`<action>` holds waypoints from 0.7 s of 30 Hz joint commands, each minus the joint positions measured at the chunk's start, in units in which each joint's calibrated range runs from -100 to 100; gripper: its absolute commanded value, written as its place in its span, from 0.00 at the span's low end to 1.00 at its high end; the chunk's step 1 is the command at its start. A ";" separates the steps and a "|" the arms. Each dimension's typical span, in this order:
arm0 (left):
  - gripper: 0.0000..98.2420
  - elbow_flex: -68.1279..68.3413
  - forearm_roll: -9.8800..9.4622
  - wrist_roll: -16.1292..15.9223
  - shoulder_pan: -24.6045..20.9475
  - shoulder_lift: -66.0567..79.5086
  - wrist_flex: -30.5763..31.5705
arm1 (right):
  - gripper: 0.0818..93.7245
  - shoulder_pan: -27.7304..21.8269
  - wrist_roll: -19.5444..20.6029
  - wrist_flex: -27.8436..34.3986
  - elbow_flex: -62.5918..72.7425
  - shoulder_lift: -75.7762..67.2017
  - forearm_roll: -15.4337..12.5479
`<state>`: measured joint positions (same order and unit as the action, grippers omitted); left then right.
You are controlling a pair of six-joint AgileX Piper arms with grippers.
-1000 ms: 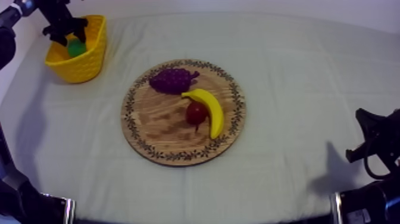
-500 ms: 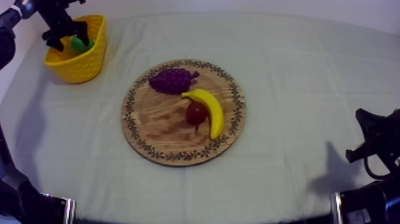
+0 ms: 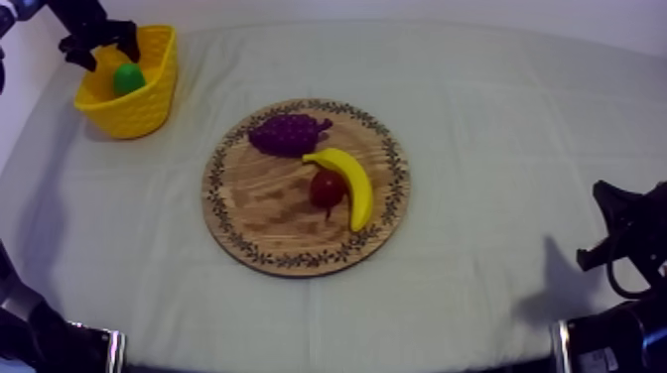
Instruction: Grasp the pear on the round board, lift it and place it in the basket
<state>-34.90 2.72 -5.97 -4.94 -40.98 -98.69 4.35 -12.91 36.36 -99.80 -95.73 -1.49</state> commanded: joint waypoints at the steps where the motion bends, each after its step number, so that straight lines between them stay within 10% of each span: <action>1: 0.96 1.96 0.23 -0.16 0.09 3.05 -0.01 | 0.00 0.01 -0.02 0.02 0.02 -0.03 0.00; 21: 0.64 39.01 2.76 -0.66 -2.04 39.59 4.28 | 0.00 0.01 -0.04 0.02 0.02 -0.03 0.00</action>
<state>-1.76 5.37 -6.35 -6.92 -6.73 -94.71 4.35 -12.94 36.36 -99.80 -95.73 -1.49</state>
